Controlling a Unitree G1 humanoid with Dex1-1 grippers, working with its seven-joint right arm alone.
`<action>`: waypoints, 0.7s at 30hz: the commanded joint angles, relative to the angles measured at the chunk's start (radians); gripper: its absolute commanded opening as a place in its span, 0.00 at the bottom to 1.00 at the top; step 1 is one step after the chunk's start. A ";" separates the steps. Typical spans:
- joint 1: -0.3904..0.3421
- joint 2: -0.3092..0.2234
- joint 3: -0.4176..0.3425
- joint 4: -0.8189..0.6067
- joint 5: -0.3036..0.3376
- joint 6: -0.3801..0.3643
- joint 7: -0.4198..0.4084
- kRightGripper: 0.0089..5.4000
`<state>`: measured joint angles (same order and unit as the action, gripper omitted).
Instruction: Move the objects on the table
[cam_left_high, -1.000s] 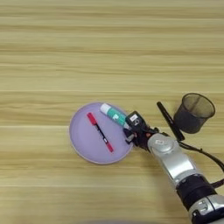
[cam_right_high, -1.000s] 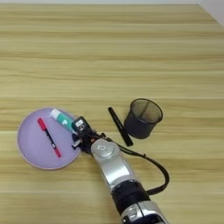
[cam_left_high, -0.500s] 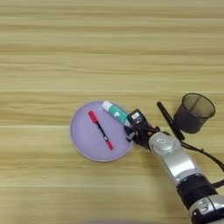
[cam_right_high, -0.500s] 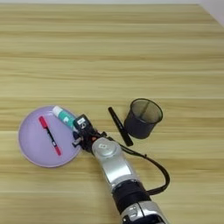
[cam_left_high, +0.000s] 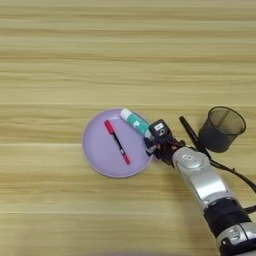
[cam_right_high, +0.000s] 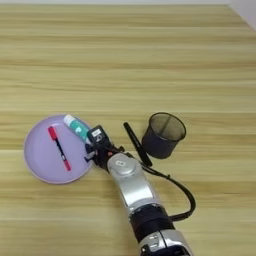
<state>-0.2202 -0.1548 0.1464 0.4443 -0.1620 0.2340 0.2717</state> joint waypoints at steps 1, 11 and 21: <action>-0.027 -0.024 -0.030 -0.085 -0.001 0.023 -0.032 0.29; 0.023 -0.056 -0.085 -0.189 0.015 0.137 -0.038 0.29; 0.037 -0.063 -0.140 -0.258 0.043 0.172 -0.037 0.28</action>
